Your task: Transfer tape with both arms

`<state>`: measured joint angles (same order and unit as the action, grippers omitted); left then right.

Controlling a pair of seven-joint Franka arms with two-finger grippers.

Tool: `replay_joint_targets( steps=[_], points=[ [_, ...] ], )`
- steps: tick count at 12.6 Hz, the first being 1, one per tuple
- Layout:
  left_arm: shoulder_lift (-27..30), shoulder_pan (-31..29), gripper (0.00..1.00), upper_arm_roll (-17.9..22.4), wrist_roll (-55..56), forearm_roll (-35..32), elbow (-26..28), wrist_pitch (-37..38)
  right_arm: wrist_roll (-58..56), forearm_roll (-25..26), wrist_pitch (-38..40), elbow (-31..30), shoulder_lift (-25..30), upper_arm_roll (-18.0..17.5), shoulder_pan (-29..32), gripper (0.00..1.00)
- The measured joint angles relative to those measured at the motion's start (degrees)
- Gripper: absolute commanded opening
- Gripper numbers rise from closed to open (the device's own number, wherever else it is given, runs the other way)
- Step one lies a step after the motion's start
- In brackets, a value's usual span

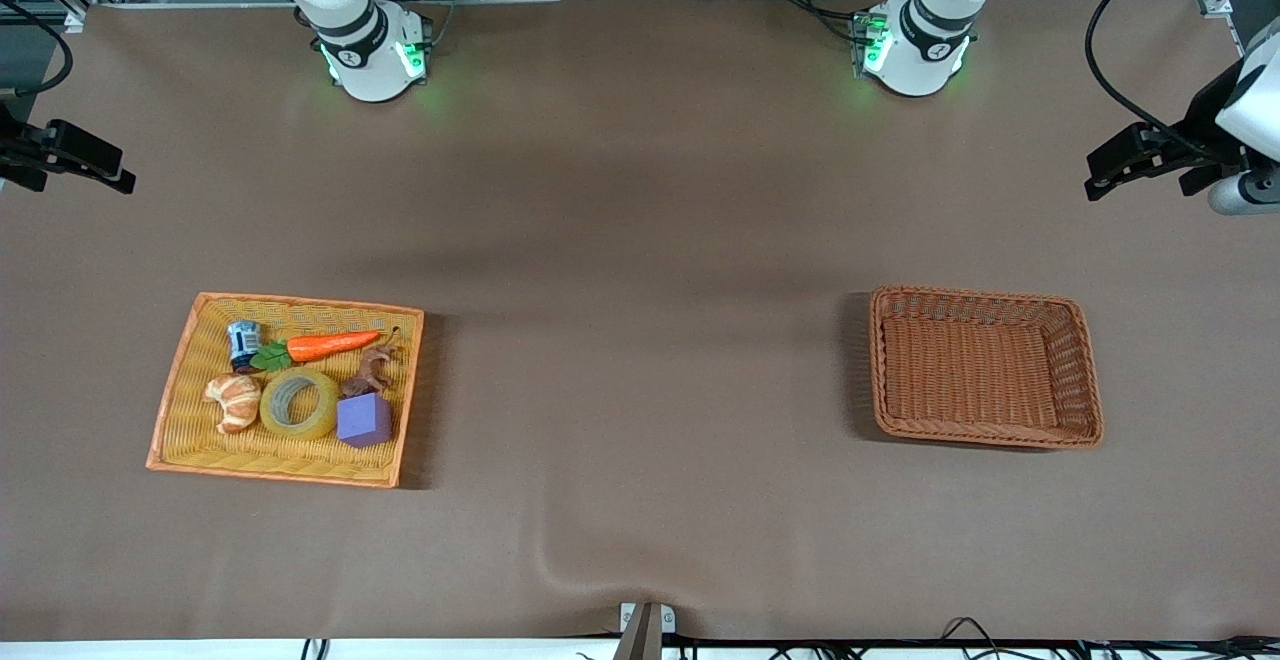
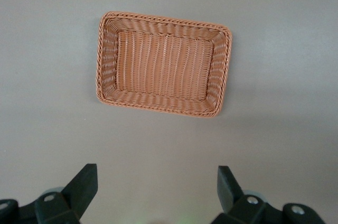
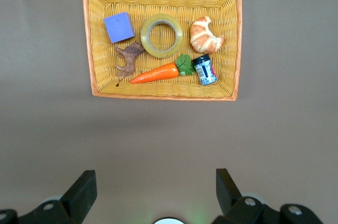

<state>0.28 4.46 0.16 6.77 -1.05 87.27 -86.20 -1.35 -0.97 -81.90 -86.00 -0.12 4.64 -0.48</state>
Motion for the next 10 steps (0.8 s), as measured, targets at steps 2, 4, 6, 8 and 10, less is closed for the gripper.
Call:
replay_joint_targets(
  steps=[2, 4, 6, 8, 10],
  points=[
    [0.0, 0.0, 1.00, 0.0, 0.0, 0.0, 0.0, 0.0, -0.1, 0.0, -1.2, 0.0, 0.0, 0.0, 0.0, 1.00],
    [0.0, 0.0, 1.00, 0.0, 0.0, 0.0, 0.0, 0.0, -0.1, 0.0, -1.4, 0.0, 0.0, 0.0, 0.0, 1.00],
    [0.0, -0.2, 1.00, 0.1, 0.0, 0.0, 0.0, 0.0, -0.1, 0.0, -1.4, 0.0, -0.1, 0.1, 0.0, 1.00],
    [0.0, -0.3, 1.00, 0.1, 0.0, 0.0, 0.0, 0.0, -0.1, 0.0, -1.4, 0.0, -0.1, 0.1, 0.0, 1.00],
    [0.0, 0.0, 1.00, 0.1, 0.9, 0.0, 0.0, 0.0, -0.1, 0.0, -1.4, 0.0, -0.2, 0.1, 0.0, 1.00]
  ],
)
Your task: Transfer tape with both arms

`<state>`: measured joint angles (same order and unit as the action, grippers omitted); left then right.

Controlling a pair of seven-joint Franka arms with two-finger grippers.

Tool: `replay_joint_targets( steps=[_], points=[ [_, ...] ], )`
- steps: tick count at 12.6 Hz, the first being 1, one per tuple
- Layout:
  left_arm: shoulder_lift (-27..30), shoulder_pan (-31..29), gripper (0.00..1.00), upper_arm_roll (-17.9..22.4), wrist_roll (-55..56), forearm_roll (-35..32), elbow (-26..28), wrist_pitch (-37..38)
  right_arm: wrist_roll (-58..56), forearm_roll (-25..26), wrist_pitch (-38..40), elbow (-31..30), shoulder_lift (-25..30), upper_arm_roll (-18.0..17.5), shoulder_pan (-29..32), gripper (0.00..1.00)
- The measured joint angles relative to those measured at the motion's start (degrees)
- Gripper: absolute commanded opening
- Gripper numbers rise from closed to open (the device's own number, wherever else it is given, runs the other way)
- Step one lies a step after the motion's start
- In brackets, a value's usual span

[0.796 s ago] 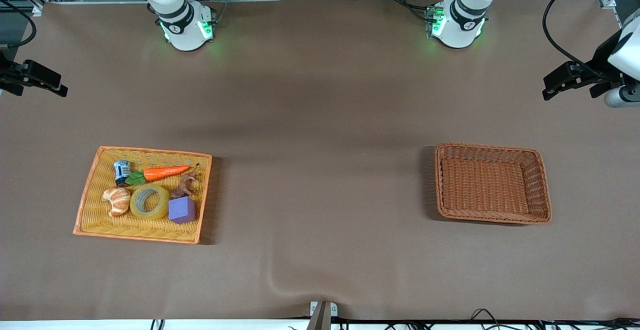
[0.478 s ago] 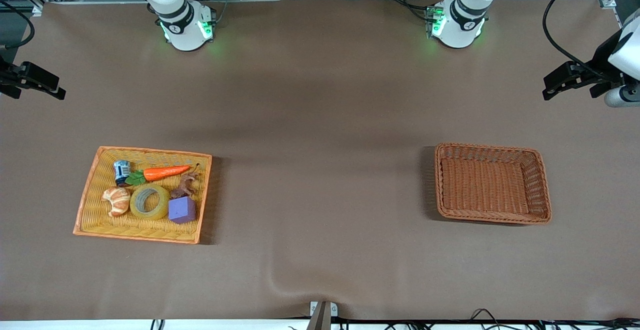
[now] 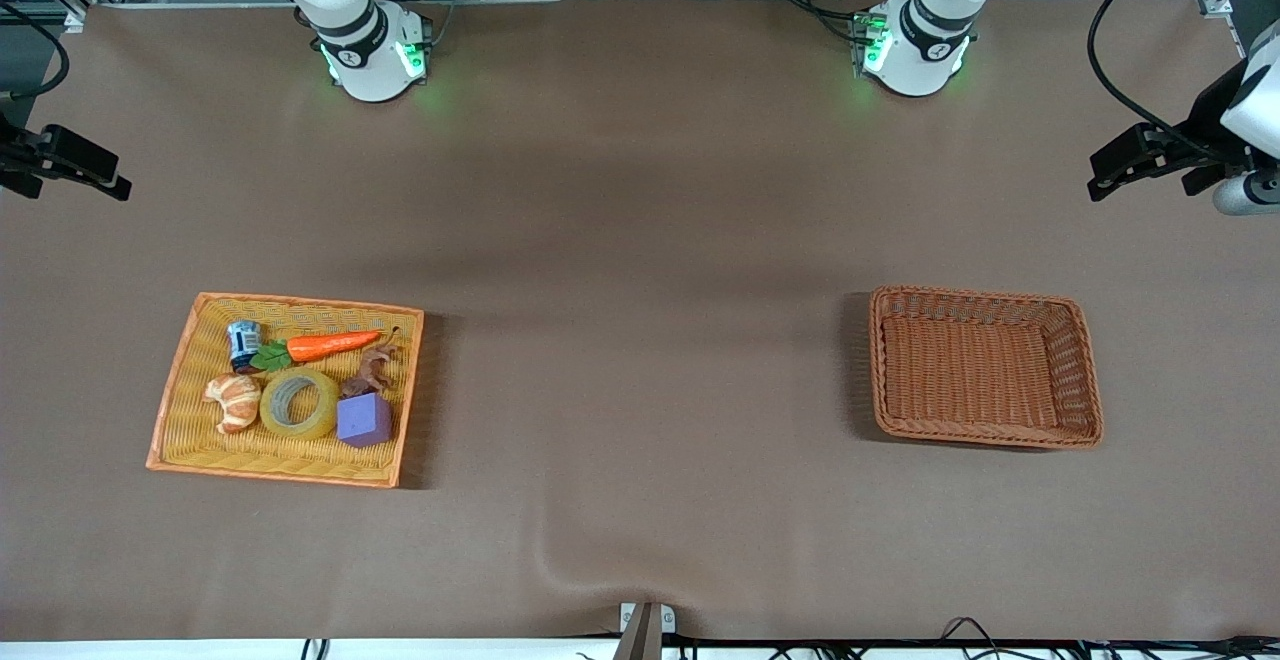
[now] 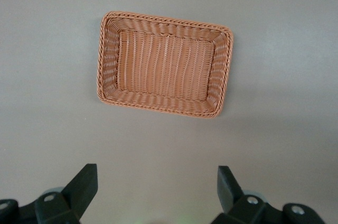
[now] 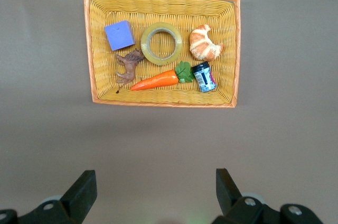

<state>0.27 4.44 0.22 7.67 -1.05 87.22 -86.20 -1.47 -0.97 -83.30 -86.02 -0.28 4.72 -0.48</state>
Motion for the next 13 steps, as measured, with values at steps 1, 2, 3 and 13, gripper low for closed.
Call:
replay_joint_targets(
  steps=[1, 2, 3, 13],
  points=[
    [0.0, 0.1, 1.00, 0.0, 0.5, 0.0, 0.0, 0.0, 0.0, 0.0, 0.0, 0.0, 0.0, 0.0, 0.0, 1.00],
    [-0.1, 0.1, 1.00, -0.1, 0.6, 0.0, 0.0, 0.0, 0.0, 0.0, 0.0, 0.0, 0.0, 0.0, 0.0, 1.00],
    [-0.2, 0.2, 1.00, -0.1, 0.7, 0.0, 0.0, 0.0, 0.0, 0.0, 0.1, 0.0, -0.1, 0.0, 0.0, 1.00],
    [-1.1, 0.5, 1.00, -1.6, 0.7, -0.1, -0.1, -1.5, -8.3, -0.3, -13.6, -3.0, -6.8, -0.7, -1.5, 1.00]
  ],
)
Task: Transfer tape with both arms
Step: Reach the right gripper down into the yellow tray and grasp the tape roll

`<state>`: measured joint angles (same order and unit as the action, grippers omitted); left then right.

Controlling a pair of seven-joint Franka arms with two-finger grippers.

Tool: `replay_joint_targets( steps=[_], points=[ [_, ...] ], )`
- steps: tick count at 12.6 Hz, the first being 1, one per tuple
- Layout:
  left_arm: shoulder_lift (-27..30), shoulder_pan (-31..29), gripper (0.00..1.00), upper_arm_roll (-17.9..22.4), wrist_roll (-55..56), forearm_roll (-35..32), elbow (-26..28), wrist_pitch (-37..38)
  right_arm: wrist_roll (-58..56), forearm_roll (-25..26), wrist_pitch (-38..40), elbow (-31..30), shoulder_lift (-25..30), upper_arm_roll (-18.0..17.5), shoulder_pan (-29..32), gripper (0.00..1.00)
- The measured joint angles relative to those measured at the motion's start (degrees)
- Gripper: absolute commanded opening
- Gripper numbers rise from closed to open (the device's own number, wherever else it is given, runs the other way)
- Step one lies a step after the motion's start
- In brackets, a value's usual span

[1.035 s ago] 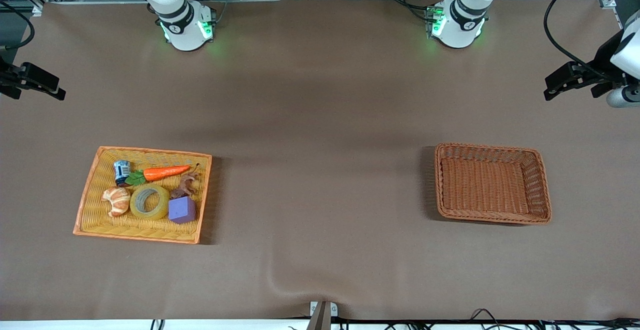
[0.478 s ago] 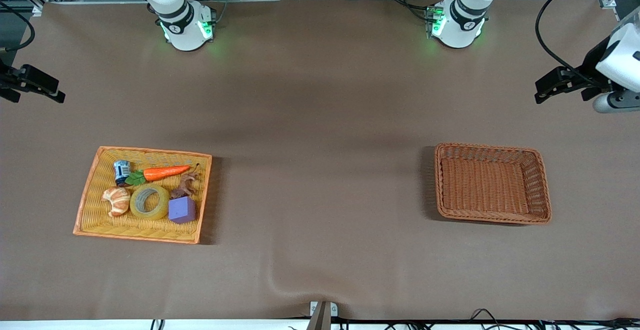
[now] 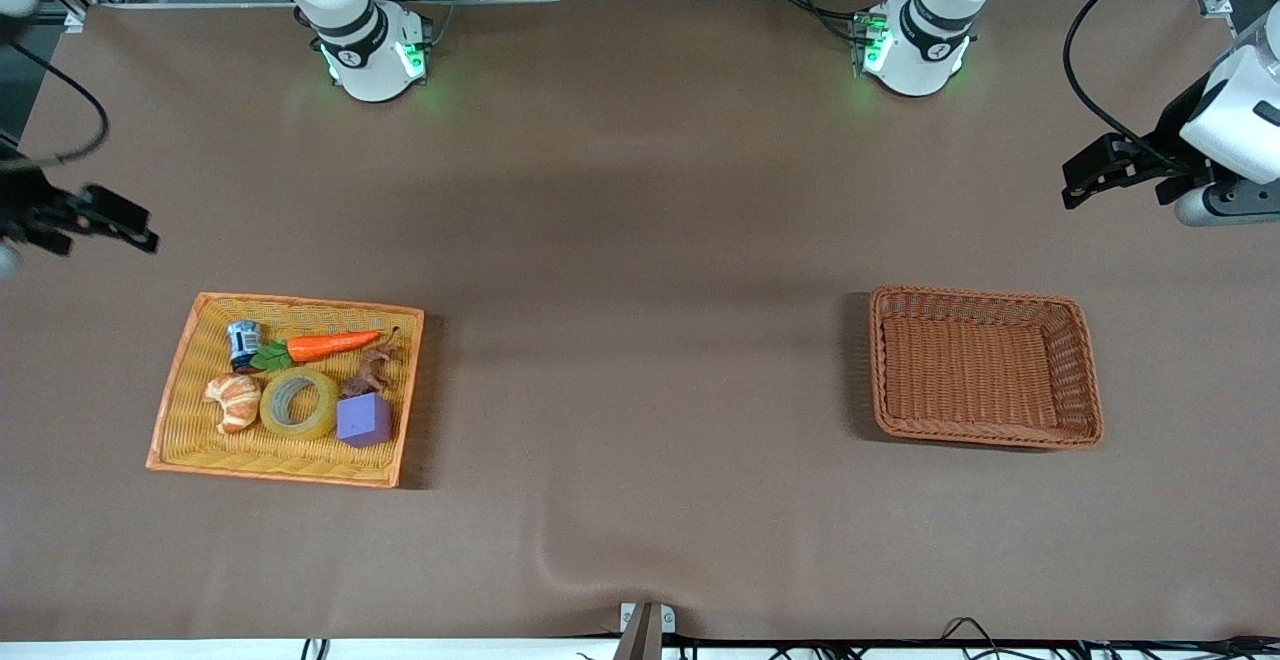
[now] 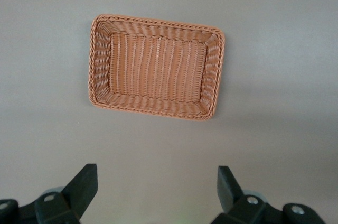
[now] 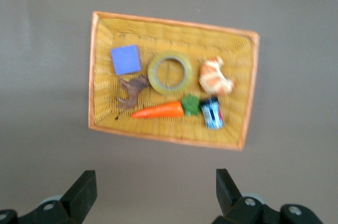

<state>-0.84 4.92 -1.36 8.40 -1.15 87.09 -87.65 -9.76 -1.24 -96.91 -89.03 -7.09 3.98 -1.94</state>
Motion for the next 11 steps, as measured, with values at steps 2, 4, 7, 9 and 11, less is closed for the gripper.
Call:
replay_joint_targets(
  steps=[2, 4, 7, 9, 11],
  points=[
    [-0.4, -0.1, 1.00, 0.0, 0.0, 0.0, 0.0, -0.8, -8.0, -0.2, -6.6, -0.6, -5.9, -0.2, -1.7, 1.00],
    [-1.1, -0.6, 1.00, 0.0, 0.0, 0.0, 0.0, -1.9, -10.3, -0.2, -11.7, -0.7, -12.1, -0.2, -3.3, 1.00],
    [-2.5, -0.6, 1.00, 0.0, 0.0, 0.0, 0.1, -3.2, -13.2, -0.3, -13.7, -0.7, -19.6, -0.2, -3.7, 1.00],
    [-3.1, -0.6, 1.00, 0.0, 0.0, 0.0, 0.0, -3.9, -18.9, -0.3, -17.9, -0.8, -24.8, 0.1, -3.5, 1.00],
    [-3.5, -0.6, 1.00, 0.0, 0.0, 0.0, 0.0, -4.1, -21.7, -0.3, -22.3, -0.7, -29.3, 0.3, -2.8, 1.00]
  ],
)
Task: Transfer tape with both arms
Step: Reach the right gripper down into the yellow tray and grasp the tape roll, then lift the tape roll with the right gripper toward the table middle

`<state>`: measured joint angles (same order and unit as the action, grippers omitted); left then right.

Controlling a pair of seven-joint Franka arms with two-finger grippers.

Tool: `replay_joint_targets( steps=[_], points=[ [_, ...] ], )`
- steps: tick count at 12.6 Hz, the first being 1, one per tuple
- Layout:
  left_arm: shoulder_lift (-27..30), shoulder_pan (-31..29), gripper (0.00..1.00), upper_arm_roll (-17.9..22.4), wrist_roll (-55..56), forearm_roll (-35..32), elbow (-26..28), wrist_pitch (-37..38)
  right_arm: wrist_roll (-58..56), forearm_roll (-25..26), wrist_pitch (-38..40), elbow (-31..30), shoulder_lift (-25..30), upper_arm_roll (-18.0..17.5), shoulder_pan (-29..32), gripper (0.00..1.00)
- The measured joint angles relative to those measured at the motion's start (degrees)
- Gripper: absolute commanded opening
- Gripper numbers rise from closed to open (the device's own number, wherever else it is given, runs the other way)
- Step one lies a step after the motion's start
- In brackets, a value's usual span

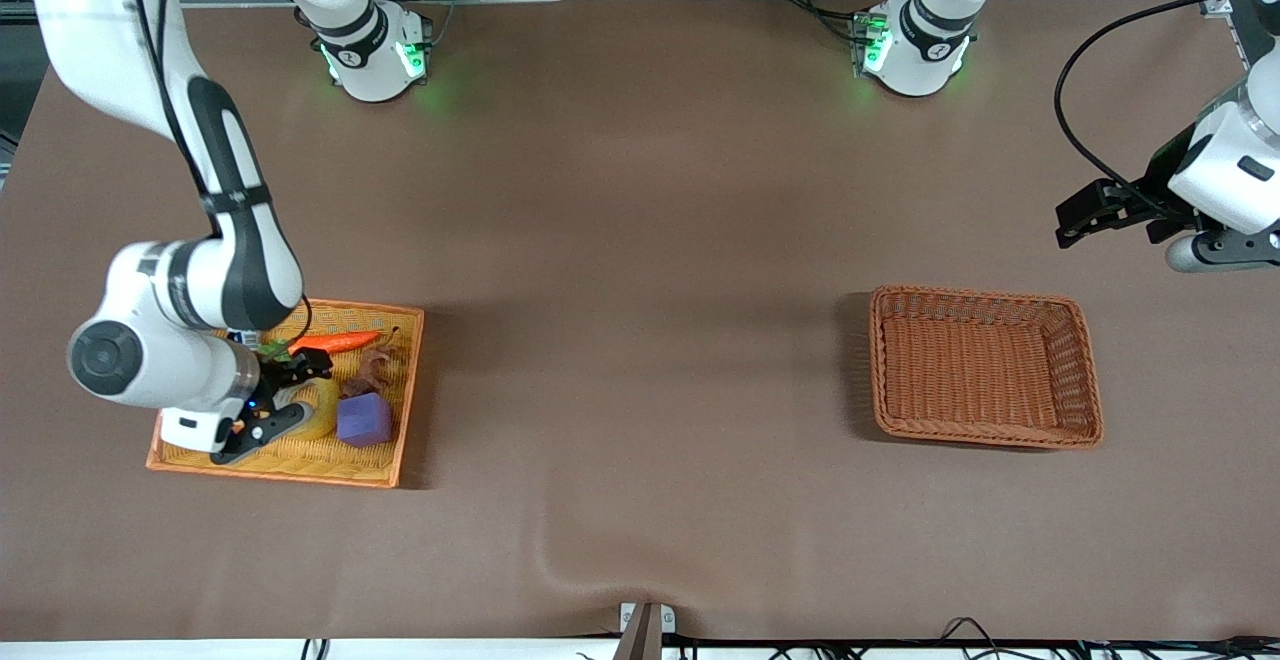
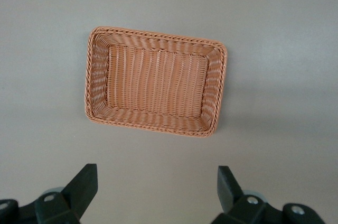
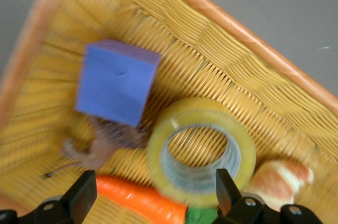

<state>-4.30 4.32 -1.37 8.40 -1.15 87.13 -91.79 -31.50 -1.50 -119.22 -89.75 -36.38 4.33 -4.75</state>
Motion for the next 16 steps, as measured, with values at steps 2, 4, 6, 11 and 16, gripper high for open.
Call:
replay_joint_targets(
  steps=[2, 4, 6, 11, 16],
  points=[
    [0.0, 0.0, 1.00, 0.0, 0.0, 0.0, 0.0, -0.2, -0.7, 0.0, -1.2, -0.2, -2.7, 0.0, 0.5, 0.85],
    [0.0, 0.0, 1.00, 0.0, 0.0, 0.0, 0.0, -0.2, -0.8, -0.1, -1.4, -0.4, -3.6, 0.0, 0.6, 0.68],
    [0.0, 0.0, 1.00, 0.0, 0.0, 0.0, 0.0, -0.2, -0.8, -0.8, -1.5, -0.8, -3.8, 0.0, 0.8, 0.67],
    [-0.3, 0.0, 1.00, 0.0, 0.0, 0.0, 0.0, -0.3, -0.9, -4.1, 1.1, -0.8, -4.5, -0.1, 1.3, 0.00],
    [-0.2, -0.1, 1.00, 0.0, 0.0, 0.0, -0.2, -0.4, 2.0, -5.4, 9.9, 3.6, 1.5, -0.3, -1.2, 0.00]
  ],
)
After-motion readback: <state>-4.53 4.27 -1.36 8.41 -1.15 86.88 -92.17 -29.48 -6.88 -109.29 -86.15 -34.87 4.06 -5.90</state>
